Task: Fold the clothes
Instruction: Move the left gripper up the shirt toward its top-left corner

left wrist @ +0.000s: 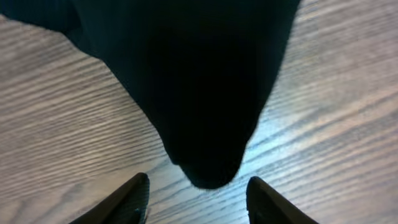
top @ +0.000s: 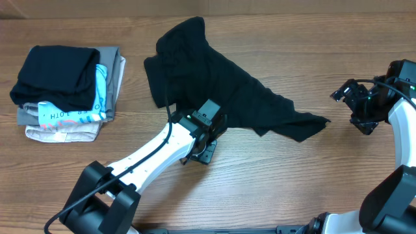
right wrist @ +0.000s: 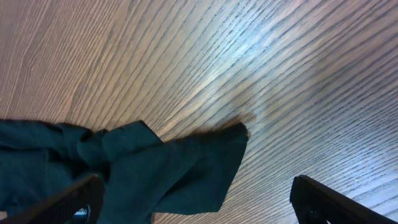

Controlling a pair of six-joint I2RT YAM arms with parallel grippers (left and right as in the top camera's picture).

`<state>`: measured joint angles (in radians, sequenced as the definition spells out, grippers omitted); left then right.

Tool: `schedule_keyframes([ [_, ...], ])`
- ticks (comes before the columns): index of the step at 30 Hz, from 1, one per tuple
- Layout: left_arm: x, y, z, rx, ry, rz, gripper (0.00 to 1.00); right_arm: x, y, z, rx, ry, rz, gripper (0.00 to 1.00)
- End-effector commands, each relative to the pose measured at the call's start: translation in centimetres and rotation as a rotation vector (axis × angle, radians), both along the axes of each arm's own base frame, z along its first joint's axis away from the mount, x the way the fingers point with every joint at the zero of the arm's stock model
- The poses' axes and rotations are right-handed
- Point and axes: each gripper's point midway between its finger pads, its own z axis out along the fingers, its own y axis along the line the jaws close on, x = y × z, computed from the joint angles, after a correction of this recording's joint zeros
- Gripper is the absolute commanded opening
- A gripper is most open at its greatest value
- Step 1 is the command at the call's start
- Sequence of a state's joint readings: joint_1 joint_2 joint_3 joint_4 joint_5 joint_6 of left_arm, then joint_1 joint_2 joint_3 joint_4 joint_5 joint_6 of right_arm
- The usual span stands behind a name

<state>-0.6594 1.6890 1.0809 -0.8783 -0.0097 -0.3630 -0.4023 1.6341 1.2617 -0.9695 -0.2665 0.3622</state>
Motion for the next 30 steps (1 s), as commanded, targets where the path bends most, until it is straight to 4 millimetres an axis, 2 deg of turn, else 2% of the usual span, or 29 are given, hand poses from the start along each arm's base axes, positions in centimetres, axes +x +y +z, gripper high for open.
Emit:
schedule_keyframes([
  [1,-0.4,-0.5,-0.3,-0.029,0.024,0.111,0.59,0.1,0.2,0.1,0.004,-0.007,0.009,1.00],
  [6,-0.5,-0.8,-0.9,-0.051,0.025,0.107,0.77,0.1,0.2,0.1,0.004,-0.007,0.009,1.00],
  [10,-0.9,-1.2,-2.2,-0.082,0.021,0.097,0.81,0.1,0.2,0.1,0.004,-0.007,0.009,1.00],
  [12,-1.0,-0.9,-2.7,-0.073,0.013,0.097,0.70,0.1,0.2,0.1,0.004,-0.007,0.009,1.00],
  [15,-0.6,-0.6,-2.5,-0.062,-0.004,0.093,0.20,0.1,0.2,0.1,0.004,-0.007,0.009,1.00],
  [17,0.0,-0.7,-2.2,-0.059,-0.025,0.092,0.05,0.1,0.2,0.1,0.004,-0.007,0.009,1.00],
  [23,2.4,-0.1,-0.9,0.010,-0.137,0.042,0.04,0.1,0.2,0.1,0.004,-0.007,0.009,1.00],
  [26,4.1,0.8,0.6,0.084,-0.213,0.029,0.04,0.1,0.2,0.1,0.004,-0.007,0.009,1.00],
  [30,6.5,1.7,3.5,0.173,-0.317,0.023,0.04,0.1,0.2,0.1,0.004,-0.007,0.009,1.00],
])
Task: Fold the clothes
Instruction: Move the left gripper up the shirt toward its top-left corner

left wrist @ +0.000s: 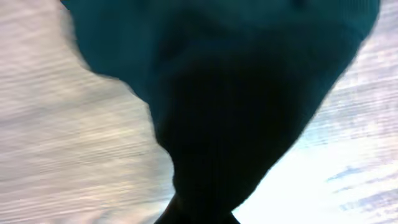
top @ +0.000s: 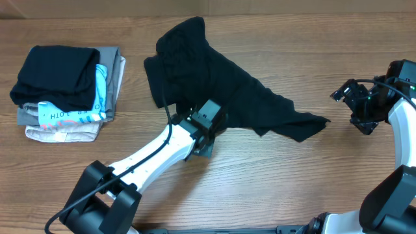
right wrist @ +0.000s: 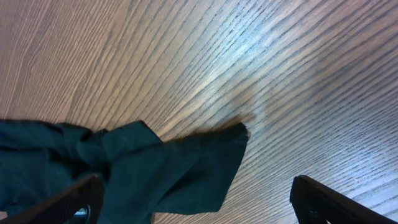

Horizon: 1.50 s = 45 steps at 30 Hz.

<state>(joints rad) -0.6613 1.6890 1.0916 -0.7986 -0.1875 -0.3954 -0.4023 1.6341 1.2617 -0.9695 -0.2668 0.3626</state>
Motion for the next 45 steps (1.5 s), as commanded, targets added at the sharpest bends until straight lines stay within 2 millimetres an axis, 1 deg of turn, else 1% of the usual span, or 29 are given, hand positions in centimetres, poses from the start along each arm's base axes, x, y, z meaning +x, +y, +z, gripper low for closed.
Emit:
schedule_keyframes([
  [1,3.7,0.8,3.5,0.123,-0.165,-0.036,0.04,0.1,0.2,0.1,0.004,-0.007,0.009,1.00],
  [4,5.7,1.2,5.5,0.193,-0.257,-0.079,0.04,0.1,0.2,0.1,0.004,-0.007,0.009,1.00],
  [6,6.7,1.3,6.3,0.235,-0.302,-0.119,0.04,0.1,0.2,0.1,0.004,-0.007,0.009,1.00],
  [9,7.8,0.5,6.6,0.258,-0.338,-0.220,0.04,0.1,0.2,0.1,0.004,-0.007,0.009,1.00],
  [11,8.5,0.0,6.8,0.259,-0.366,-0.256,0.04,0.1,0.2,0.1,0.004,-0.007,0.009,1.00],
  [14,9.7,-0.9,7.1,0.248,-0.415,-0.279,0.04,0.1,0.2,0.1,0.004,-0.007,0.009,1.00],
  [17,10.8,-1.3,7.3,0.235,-0.455,-0.273,0.04,0.1,0.2,0.1,0.004,-0.007,0.009,1.00],
  [19,11.5,-1.2,6.6,0.229,-0.455,-0.262,0.04,0.1,0.2,0.1,0.004,-0.007,0.009,1.00],
  [20,11.7,-1.1,5.9,0.231,-0.443,-0.262,0.04,0.1,0.2,0.1,0.004,-0.007,0.009,1.00],
  [22,12.1,-0.9,4.0,0.230,-0.404,-0.269,0.04,0.1,0.2,0.1,0.004,-0.007,0.009,1.00],
  [24,12.5,-0.2,2.0,0.252,-0.368,-0.259,0.04,0.1,0.2,0.1,0.004,-0.007,0.009,1.00],
  [26,13.4,1.6,0.7,0.314,-0.368,-0.203,0.04,0.1,0.2,0.1,0.004,-0.007,0.009,1.00],
  [28,14.3,3.4,0.3,0.347,-0.387,-0.111,0.04,0.1,0.2,0.1,0.004,-0.007,0.009,1.00],
  [30,15.1,4.8,0.4,0.325,-0.402,-0.025,0.04,0.1,0.2,0.1,0.004,-0.007,0.009,1.00],
  [31,15.6,5.5,0.9,0.276,-0.411,0.047,0.04,0.1,0.2,0.1,0.004,-0.007,0.009,1.00],
  [32,15.9,5.7,1.0,0.226,-0.411,0.084,0.04,0.1,0.2,0.1,0.004,-0.007,0.009,1.00],
  [33,16.3,5.6,1.3,0.162,-0.405,0.106,0.06,0.1,0.2,0.1,0.004,-0.007,0.009,1.00],
  [35,16.9,4.7,1.8,0.013,-0.383,0.126,0.14,0.1,0.2,0.1,0.004,-0.007,0.009,1.00],
  [38,17.7,2.9,3.5,-0.224,-0.350,0.143,0.26,0.1,0.2,0.1,0.004,-0.007,0.009,1.00],
  [41,18.3,0.1,6.0,-0.467,-0.322,0.083,0.27,0.1,0.2,0.1,0.004,-0.007,0.009,1.00],
  [43,18.2,-1.8,7.5,-0.595,-0.297,0.030,0.27,0.1,0.2,0.1,0.004,-0.007,0.009,1.00],
  [45,18.0,-2.7,8.2,-0.649,-0.275,0.026,0.26,0.1,0.2,0.1,0.003,-0.007,0.009,1.00],
])
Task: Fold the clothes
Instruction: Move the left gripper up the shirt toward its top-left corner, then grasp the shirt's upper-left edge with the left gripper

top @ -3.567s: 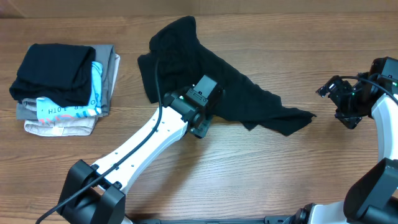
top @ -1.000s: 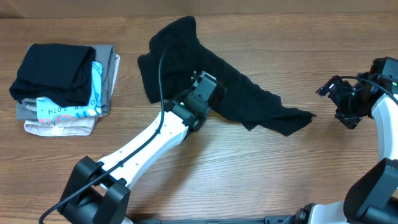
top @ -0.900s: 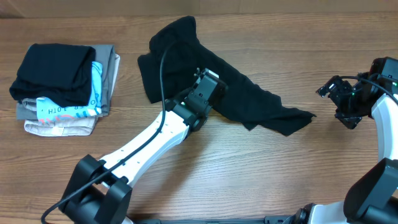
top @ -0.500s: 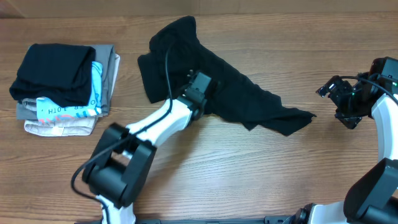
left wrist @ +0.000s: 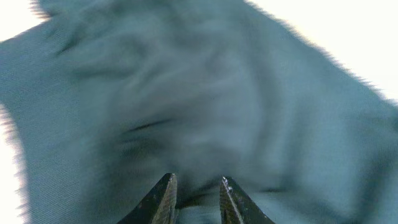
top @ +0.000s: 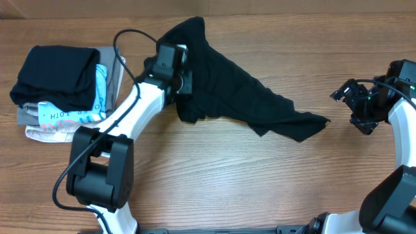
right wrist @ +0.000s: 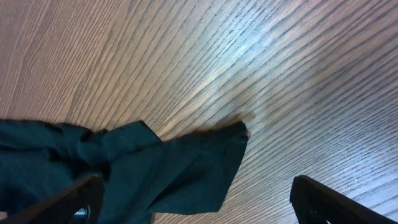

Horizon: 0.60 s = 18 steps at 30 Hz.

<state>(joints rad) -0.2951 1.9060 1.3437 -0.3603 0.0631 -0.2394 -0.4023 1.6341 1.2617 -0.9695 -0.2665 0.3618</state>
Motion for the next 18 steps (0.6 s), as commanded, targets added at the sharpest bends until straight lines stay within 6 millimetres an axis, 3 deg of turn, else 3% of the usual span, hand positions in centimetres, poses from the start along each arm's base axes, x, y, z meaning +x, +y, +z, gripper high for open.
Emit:
schedule_keyframes([
  [1,-1.3,-5.1,4.3,-0.275,0.032,-0.130,0.25,0.1,0.2,0.1,0.004,-0.007,0.009,1.00],
  [3,-2.0,-4.8,3.8,-0.255,0.076,-0.110,0.21,0.1,0.2,0.1,0.004,-0.007,0.009,1.00],
  [10,-5.4,-1.9,0.2,-0.146,0.282,0.027,0.24,0.1,0.2,0.1,0.004,-0.007,0.009,1.00],
  [18,-6.9,-2.9,-1.2,-0.126,0.315,0.002,0.38,0.1,0.2,0.1,0.004,-0.007,0.009,1.00],
])
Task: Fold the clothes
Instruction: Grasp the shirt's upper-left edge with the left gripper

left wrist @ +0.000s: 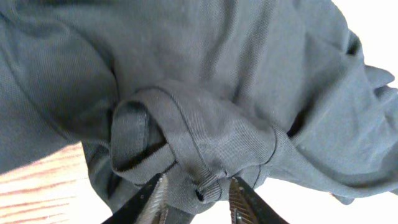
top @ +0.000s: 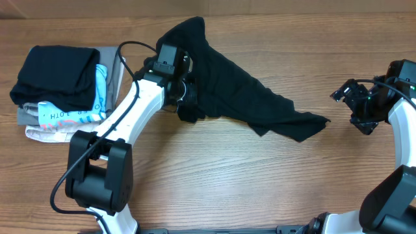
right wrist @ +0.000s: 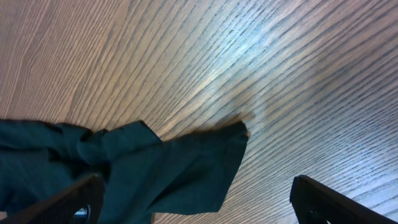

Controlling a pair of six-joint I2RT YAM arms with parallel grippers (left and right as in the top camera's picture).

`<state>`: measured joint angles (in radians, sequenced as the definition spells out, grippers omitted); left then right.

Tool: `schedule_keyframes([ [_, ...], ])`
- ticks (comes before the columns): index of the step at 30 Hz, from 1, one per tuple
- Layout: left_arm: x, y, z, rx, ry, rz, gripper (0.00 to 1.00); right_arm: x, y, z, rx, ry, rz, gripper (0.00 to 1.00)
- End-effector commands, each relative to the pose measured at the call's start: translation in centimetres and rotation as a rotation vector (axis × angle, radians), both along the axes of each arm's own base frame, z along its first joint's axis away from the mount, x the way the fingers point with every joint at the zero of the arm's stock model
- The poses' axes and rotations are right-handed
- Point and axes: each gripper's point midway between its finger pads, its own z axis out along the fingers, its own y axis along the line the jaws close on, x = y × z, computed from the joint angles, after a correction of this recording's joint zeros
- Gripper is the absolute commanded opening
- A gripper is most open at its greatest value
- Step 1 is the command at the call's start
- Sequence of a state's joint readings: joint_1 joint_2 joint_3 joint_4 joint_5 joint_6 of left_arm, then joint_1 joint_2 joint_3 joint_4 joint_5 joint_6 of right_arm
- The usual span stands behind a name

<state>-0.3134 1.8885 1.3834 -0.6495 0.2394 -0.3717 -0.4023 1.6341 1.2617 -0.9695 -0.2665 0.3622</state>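
Observation:
A dark teal-black garment [top: 227, 84] lies crumpled across the middle of the table, one narrow end [top: 305, 127] reaching right. My left gripper [top: 187, 97] sits at its left edge. In the left wrist view the left gripper [left wrist: 198, 182] is open, and a bunched hem fold [left wrist: 205, 149] lies between its fingers, clear of the right finger. My right gripper [top: 348, 112] hovers off to the right of the garment. In the right wrist view the right gripper [right wrist: 199, 199] is wide open, holding nothing, with the garment's narrow end [right wrist: 186, 168] below it.
A stack of folded clothes [top: 65, 91] rests at the far left of the wooden table [top: 260, 182]. The left arm [top: 130, 123] stretches from the front edge up to the garment.
My left gripper has shifted slightly right and nearer along the garment's left edge. Its fingers stand a little wider apart, and a bunched fold now lies between them. The right arm has not moved.
My left gripper was open at the garment's near hem, then shut on that hem. Later it was at the garment's upper left with cloth between its fingers, and the near-left part had been drawn in. Now it is open there. The right gripper stayed open throughout.

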Motion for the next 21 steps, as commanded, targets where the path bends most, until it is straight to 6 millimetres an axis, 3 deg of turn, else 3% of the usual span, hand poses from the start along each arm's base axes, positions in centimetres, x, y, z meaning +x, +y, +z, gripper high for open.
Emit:
schedule_keyframes([
  [1,-0.9,-1.0,-0.4,0.007,0.012,-0.004,0.38,0.1,0.2,0.1,0.004,-0.007,0.009,1.00],
  [13,-1.1,-1.0,-3.9,0.042,0.093,0.070,0.38,0.1,0.2,0.1,0.004,-0.007,0.009,1.00],
  [21,-0.5,-0.8,-4.0,0.048,0.076,0.098,0.42,0.1,0.2,0.1,0.004,-0.007,0.009,1.00],
])
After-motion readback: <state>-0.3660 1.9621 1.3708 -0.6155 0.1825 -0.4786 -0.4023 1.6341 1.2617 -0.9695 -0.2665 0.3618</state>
